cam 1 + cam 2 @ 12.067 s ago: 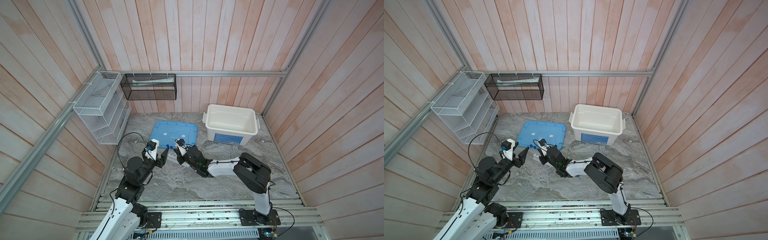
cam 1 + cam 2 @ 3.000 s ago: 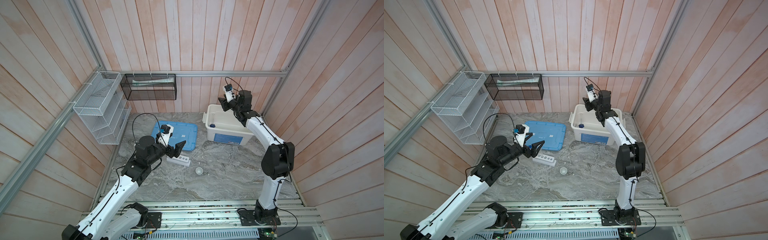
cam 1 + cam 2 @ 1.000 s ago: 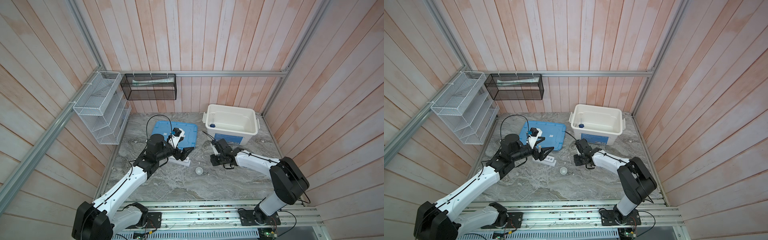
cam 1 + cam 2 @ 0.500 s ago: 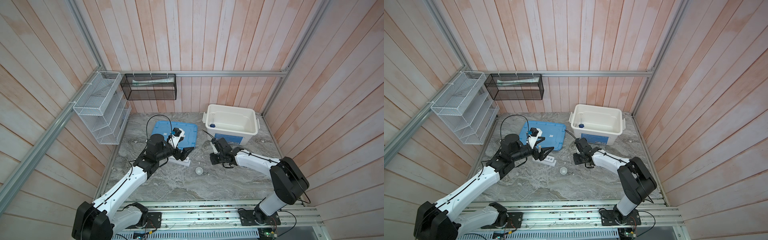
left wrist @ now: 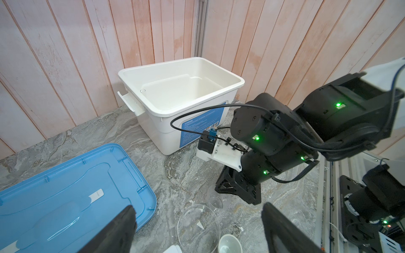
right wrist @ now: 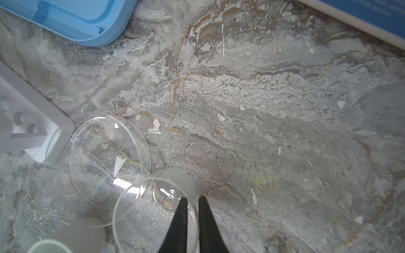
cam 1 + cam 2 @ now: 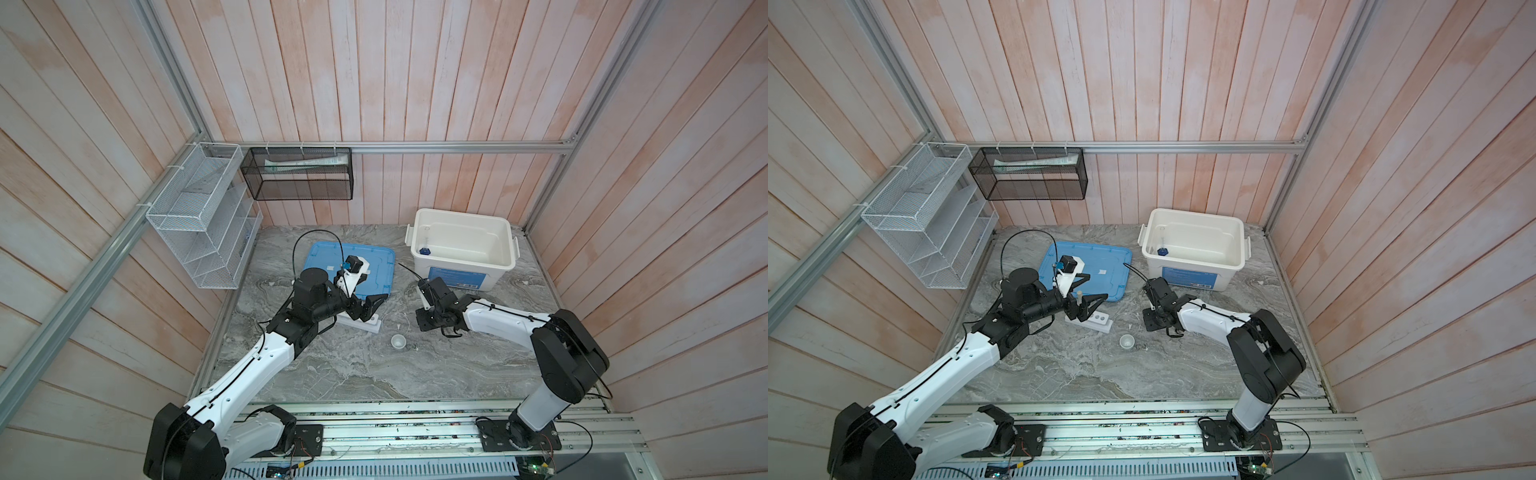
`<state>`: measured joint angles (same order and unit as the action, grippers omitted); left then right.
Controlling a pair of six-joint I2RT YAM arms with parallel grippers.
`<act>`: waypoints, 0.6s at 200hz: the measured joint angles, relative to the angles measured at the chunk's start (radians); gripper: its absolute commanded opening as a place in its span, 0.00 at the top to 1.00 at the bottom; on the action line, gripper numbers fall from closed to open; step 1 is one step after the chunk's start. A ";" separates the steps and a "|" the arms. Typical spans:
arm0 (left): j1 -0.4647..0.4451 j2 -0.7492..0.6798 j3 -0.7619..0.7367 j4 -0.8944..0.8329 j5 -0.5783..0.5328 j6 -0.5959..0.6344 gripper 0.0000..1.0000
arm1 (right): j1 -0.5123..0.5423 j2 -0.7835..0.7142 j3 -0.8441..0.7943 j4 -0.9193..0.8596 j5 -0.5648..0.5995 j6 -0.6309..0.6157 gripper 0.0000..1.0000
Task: Organize the chemistry lab equipment
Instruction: 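Lower right gripper onto the small clear glass beaker and grasp it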
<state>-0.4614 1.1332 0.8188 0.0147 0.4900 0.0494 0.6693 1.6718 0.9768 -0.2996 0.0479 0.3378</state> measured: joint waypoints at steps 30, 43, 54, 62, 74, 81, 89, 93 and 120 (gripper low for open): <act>0.000 0.000 0.000 0.000 0.000 0.000 0.09 | 0.001 0.000 0.015 -0.025 0.012 -0.002 0.94; 0.000 0.000 0.000 0.000 0.000 0.000 0.09 | 0.001 -0.001 0.029 -0.051 0.019 -0.007 0.95; 0.000 0.000 0.000 0.000 0.000 0.000 0.09 | 0.001 -0.004 0.046 -0.082 0.024 -0.016 0.95; 0.000 0.000 0.000 0.000 0.000 0.000 0.09 | 0.001 -0.010 0.064 -0.112 0.025 -0.025 0.95; 0.000 0.000 0.000 0.000 0.000 0.000 0.09 | 0.001 -0.025 0.100 -0.163 0.027 -0.045 0.95; 0.000 0.000 0.000 0.000 -0.001 0.001 0.09 | 0.001 -0.039 0.125 -0.195 0.029 -0.056 0.96; 0.000 0.000 0.000 0.000 -0.001 0.003 0.09 | 0.001 -0.058 0.161 -0.234 0.035 -0.071 0.95; 0.000 0.000 0.000 0.000 -0.001 0.003 0.09 | 0.001 -0.070 0.183 -0.256 0.043 -0.080 0.95; 0.000 0.000 0.000 0.000 -0.004 0.005 0.09 | 0.000 -0.182 0.308 -0.342 0.132 -0.115 0.94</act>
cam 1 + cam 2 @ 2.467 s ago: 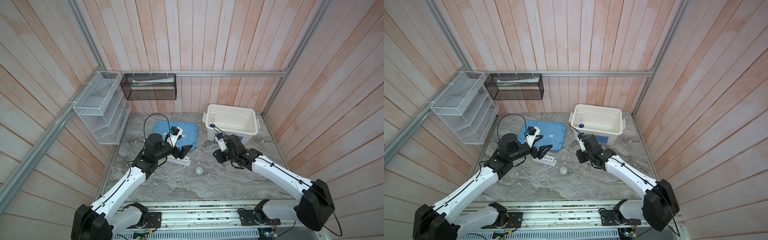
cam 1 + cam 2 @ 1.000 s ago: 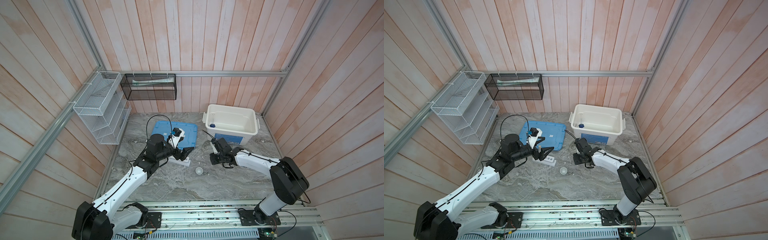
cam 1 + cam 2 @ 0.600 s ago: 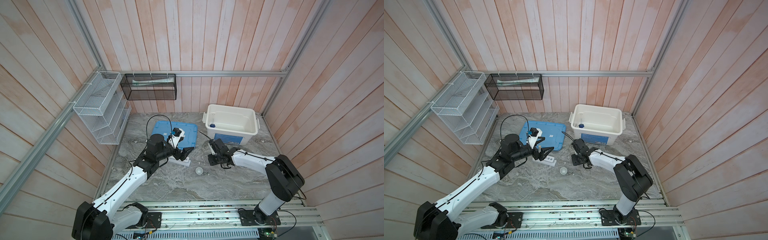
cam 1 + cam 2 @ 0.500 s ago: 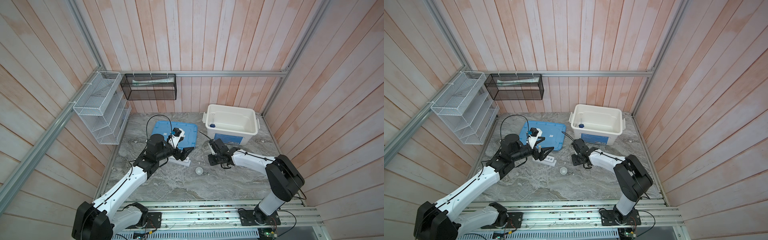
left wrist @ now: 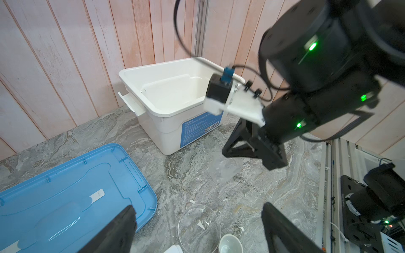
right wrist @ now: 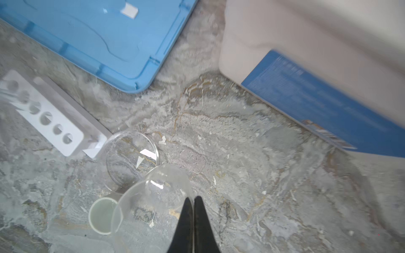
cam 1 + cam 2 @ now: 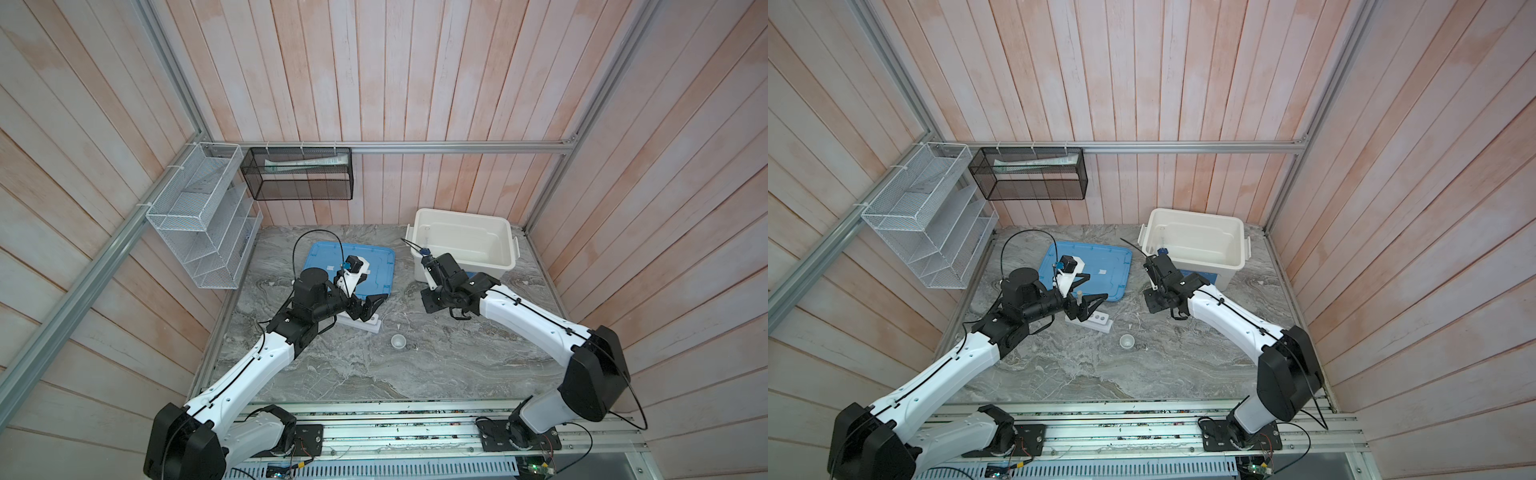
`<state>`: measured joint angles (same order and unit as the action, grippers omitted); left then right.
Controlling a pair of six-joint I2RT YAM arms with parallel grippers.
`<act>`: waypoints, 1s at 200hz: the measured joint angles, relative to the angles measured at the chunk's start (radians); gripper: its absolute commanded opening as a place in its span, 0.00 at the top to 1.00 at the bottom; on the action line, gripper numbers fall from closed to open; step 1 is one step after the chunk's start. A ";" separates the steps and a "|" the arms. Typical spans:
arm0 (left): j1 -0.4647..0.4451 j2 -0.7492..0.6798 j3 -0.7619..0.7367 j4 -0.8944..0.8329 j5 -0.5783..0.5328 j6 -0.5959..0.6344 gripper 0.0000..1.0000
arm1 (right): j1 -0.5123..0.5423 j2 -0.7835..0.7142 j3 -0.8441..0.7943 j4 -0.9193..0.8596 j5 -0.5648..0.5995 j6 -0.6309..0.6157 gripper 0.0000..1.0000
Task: Organize the chemistry lab equipment
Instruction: 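Lower right gripper onto the small clear glass beaker and grasp it, then lift the beaker with right gripper and carry it over the white bin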
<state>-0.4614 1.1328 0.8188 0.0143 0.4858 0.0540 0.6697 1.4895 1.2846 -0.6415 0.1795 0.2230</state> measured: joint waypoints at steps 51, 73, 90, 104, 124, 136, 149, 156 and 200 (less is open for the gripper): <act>0.000 -0.004 0.000 0.000 -0.011 0.006 0.09 | -0.072 -0.135 0.208 -0.041 0.076 -0.082 0.94; 0.000 -0.021 0.000 -0.007 -0.021 0.006 0.09 | -0.120 -0.084 0.303 -0.049 0.077 -0.121 0.94; -0.003 -0.043 0.000 -0.021 -0.033 0.006 0.09 | -0.162 -0.017 0.379 -0.052 0.060 -0.147 0.94; -0.008 -0.063 0.000 -0.031 -0.047 0.005 0.09 | -0.207 0.049 0.442 -0.069 0.027 -0.166 0.94; -0.023 -0.080 0.006 -0.053 -0.063 0.002 0.09 | -0.266 0.166 0.558 -0.101 -0.017 -0.188 0.94; -0.033 -0.081 0.012 -0.065 -0.076 0.002 0.09 | -0.295 0.243 0.634 -0.121 -0.041 -0.203 0.95; -0.043 -0.081 0.017 -0.079 -0.089 0.001 0.09 | -0.318 0.335 0.719 -0.144 -0.065 -0.220 0.96; -0.049 -0.080 0.019 -0.086 -0.098 0.001 0.09 | -0.326 0.382 0.760 -0.153 -0.074 -0.229 0.96; -0.070 -0.073 0.031 -0.123 -0.137 -0.014 0.10 | -0.343 0.650 0.953 -0.225 -0.144 -0.296 0.96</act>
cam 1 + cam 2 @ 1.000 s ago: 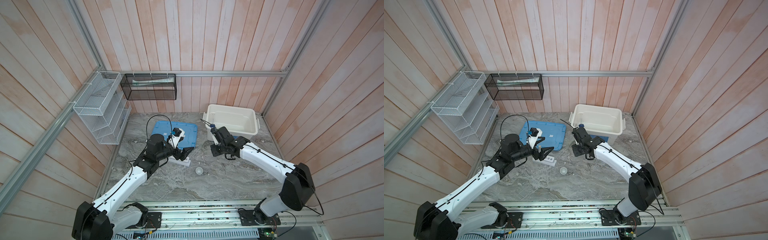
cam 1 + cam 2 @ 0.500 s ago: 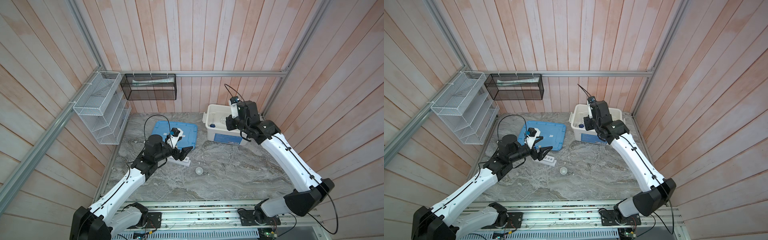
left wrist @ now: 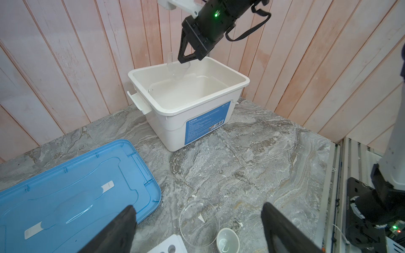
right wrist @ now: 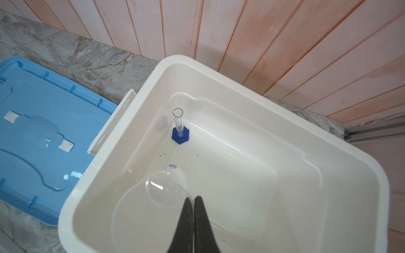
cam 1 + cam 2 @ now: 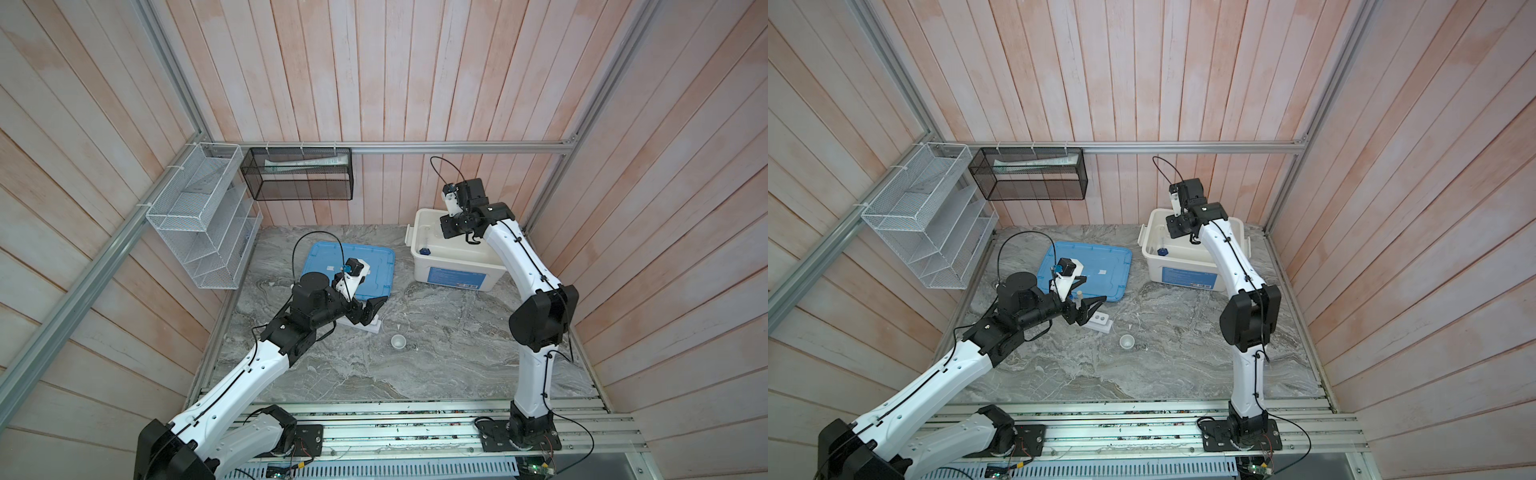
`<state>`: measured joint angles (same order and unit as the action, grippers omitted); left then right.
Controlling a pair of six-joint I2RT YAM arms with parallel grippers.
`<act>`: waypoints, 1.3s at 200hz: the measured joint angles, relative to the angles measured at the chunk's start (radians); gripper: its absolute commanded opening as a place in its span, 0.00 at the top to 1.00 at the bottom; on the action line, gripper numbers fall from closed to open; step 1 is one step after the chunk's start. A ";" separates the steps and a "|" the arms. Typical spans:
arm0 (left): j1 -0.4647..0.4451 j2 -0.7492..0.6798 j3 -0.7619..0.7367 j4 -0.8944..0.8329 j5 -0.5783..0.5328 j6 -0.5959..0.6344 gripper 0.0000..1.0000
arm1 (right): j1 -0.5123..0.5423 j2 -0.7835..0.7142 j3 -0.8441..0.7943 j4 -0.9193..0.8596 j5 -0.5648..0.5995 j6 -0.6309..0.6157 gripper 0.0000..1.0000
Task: Organize the chemistry lab equipment
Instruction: 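Lift the beaker with right gripper and carry it over the white bin, then lower beaker into bin with right gripper while left gripper lowers to lid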
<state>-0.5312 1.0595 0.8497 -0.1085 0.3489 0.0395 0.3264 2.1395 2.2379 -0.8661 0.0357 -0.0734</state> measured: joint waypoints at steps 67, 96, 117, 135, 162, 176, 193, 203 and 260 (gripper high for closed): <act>-0.002 0.070 0.100 -0.059 -0.055 -0.008 0.10 | -0.023 0.212 0.124 -0.103 -0.065 -0.037 0.96; -0.002 0.132 0.153 -0.059 -0.064 0.006 0.10 | -0.018 0.214 0.124 -0.114 -0.067 -0.048 0.96; -0.002 0.183 0.175 -0.054 -0.063 0.013 0.10 | -0.014 0.219 0.124 -0.113 -0.067 -0.049 0.96; -0.002 0.230 0.193 -0.043 -0.059 0.013 0.10 | -0.013 0.230 0.124 -0.106 -0.067 -0.051 0.96; -0.002 0.288 0.217 -0.022 -0.043 0.013 0.10 | -0.013 0.264 0.124 -0.089 -0.067 -0.051 0.96; -0.002 0.317 0.240 -0.011 -0.036 0.013 0.10 | -0.016 0.289 0.124 -0.076 -0.069 -0.051 0.96; -0.002 0.341 0.266 -0.003 -0.030 0.010 0.10 | -0.020 0.320 0.125 -0.068 -0.081 -0.051 0.96; -0.002 0.344 0.274 0.003 -0.027 0.008 0.10 | -0.022 0.335 0.125 -0.066 -0.087 -0.051 0.96; -0.002 0.362 0.319 0.011 -0.013 0.001 0.10 | -0.027 0.366 0.126 -0.042 -0.101 -0.063 0.95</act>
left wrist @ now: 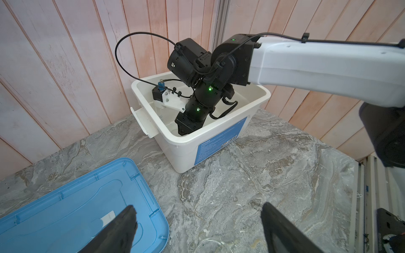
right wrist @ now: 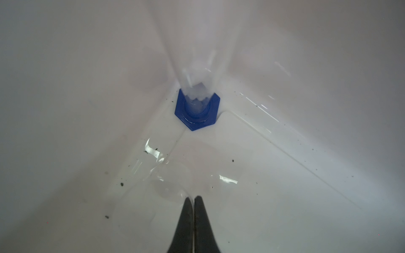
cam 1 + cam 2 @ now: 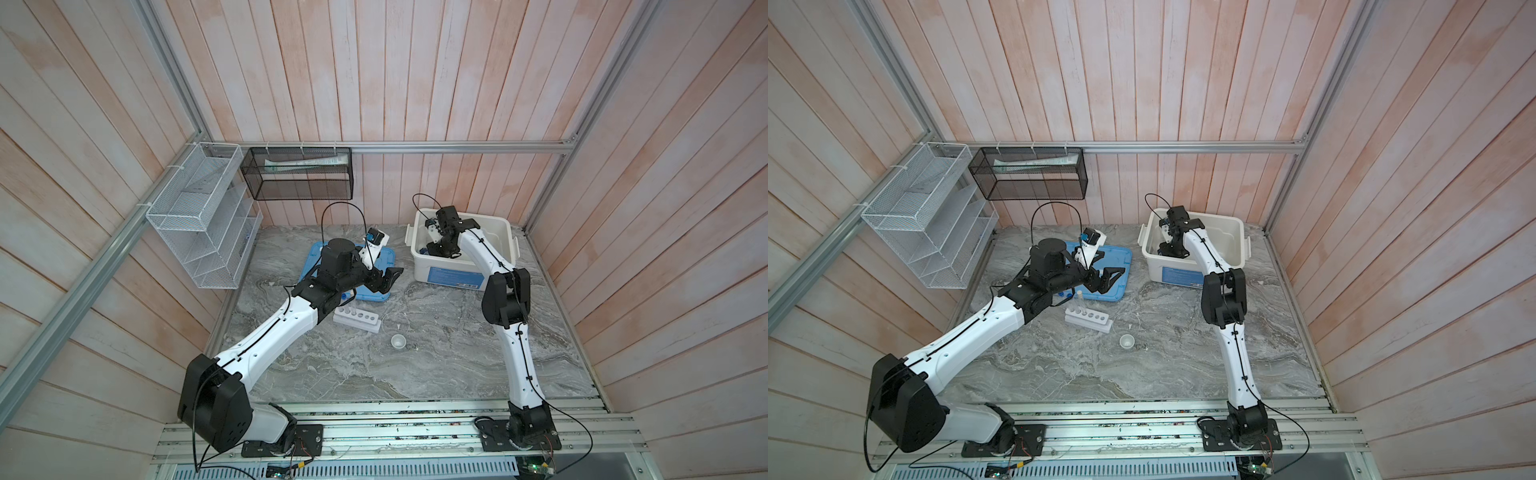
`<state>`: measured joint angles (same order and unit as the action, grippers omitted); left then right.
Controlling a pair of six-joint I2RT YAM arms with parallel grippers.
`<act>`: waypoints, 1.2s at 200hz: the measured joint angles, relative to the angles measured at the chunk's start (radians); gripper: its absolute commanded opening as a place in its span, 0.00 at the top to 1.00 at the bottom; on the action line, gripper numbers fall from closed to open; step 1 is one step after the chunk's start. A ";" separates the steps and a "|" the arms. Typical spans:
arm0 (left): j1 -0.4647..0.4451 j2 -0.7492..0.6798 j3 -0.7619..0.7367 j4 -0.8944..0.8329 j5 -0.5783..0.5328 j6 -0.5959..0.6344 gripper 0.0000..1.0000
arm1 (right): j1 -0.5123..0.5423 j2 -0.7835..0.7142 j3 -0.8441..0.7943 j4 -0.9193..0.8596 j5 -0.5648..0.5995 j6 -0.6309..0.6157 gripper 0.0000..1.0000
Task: Organize the chemistry lab equipment
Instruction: 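Lower beaker into bin with right gripper while left gripper lowers to lid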
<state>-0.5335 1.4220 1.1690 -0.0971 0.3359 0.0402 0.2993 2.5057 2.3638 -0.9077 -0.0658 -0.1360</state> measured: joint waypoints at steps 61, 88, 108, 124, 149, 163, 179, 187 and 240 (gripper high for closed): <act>0.000 0.009 0.006 -0.010 0.004 -0.003 0.10 | 0.000 0.000 -0.010 0.040 -0.006 0.002 0.89; 0.000 0.009 0.009 -0.019 0.004 -0.003 0.10 | 0.000 0.000 -0.010 0.052 -0.008 0.002 0.84; 0.000 0.009 0.010 -0.019 0.003 -0.003 0.10 | 0.000 0.000 -0.010 0.053 -0.008 0.002 0.80; 0.000 0.009 0.010 -0.019 0.003 -0.003 0.10 | 0.000 0.000 -0.010 0.053 -0.008 0.001 0.78; 0.000 0.009 0.010 -0.018 0.003 -0.003 0.10 | 0.000 -0.001 -0.010 0.053 -0.008 0.001 0.75; 0.000 0.008 0.009 -0.017 0.003 -0.003 0.10 | 0.000 -0.003 -0.008 0.051 -0.007 0.000 0.72; 0.000 0.005 0.007 -0.015 0.003 -0.003 0.10 | 0.000 -0.012 -0.001 0.043 -0.001 0.004 0.67; 0.000 0.002 0.004 -0.015 0.003 -0.003 0.10 | 0.000 -0.019 0.005 0.040 0.004 0.004 0.66; 0.000 -0.023 -0.010 -0.007 0.003 0.002 0.10 | -0.019 -0.178 0.032 0.040 0.040 0.000 0.61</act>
<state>-0.5335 1.3987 1.1591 -0.1040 0.3389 0.0425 0.2806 2.3276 2.3959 -0.8680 -0.0261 -0.1360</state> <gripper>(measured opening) 0.901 0.386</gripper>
